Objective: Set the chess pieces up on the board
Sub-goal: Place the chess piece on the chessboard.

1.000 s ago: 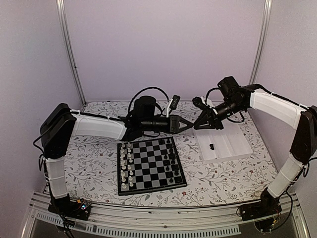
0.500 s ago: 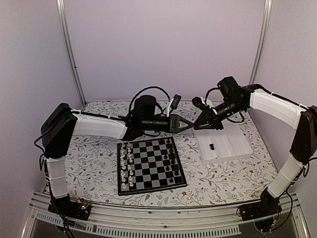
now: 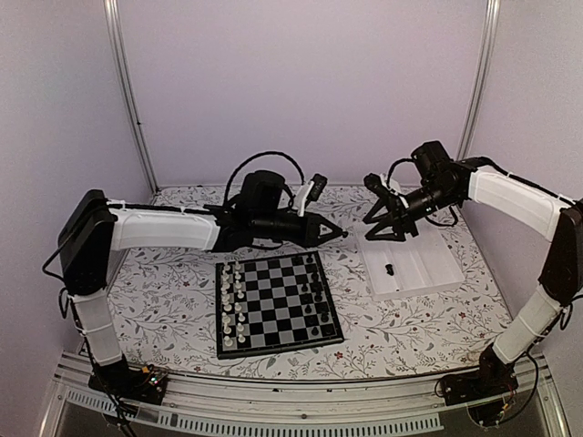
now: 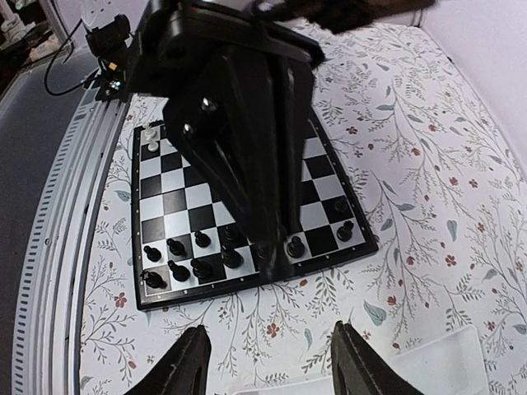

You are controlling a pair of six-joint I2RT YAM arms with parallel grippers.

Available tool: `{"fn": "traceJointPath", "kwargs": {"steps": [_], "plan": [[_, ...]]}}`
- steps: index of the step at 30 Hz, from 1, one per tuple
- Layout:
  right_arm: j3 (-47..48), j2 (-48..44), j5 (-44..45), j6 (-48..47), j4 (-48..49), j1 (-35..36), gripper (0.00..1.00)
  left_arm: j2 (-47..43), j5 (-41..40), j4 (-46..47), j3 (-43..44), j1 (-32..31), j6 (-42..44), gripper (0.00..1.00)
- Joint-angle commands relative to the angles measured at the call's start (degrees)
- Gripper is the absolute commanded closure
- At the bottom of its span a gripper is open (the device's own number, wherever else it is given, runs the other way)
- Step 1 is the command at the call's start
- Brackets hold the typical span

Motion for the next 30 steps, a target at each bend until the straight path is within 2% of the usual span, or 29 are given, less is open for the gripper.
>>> {"fn": "traceJointPath", "kwargs": {"steps": [1,5,9,14,30], "plan": [[-2.1,-5.9,-2.8,1.8,0.5,-6.1,0.46,-8.0,-13.9,-16.0,-2.1,-0.1,12.8,0.96],[-9.2,-7.8,-1.9,7.0,8.6,-10.2,0.43,-10.5,-22.4,-26.9,-4.1,-0.3,16.8,0.96],[-14.3,-8.4,3.4,12.8,15.9,-10.8,0.43,-10.5,-28.5,-34.4,-5.9,-0.6,17.5,0.96],[-17.5,-8.3,9.1,13.9,19.5,-10.8,0.42,-9.2,-29.4,-35.7,-6.1,-1.1,17.4,0.95],[-18.9,-6.8,11.9,11.6,19.5,-10.8,0.41,6.3,-31.8,-41.1,9.0,-1.8,21.1,0.95]]}}
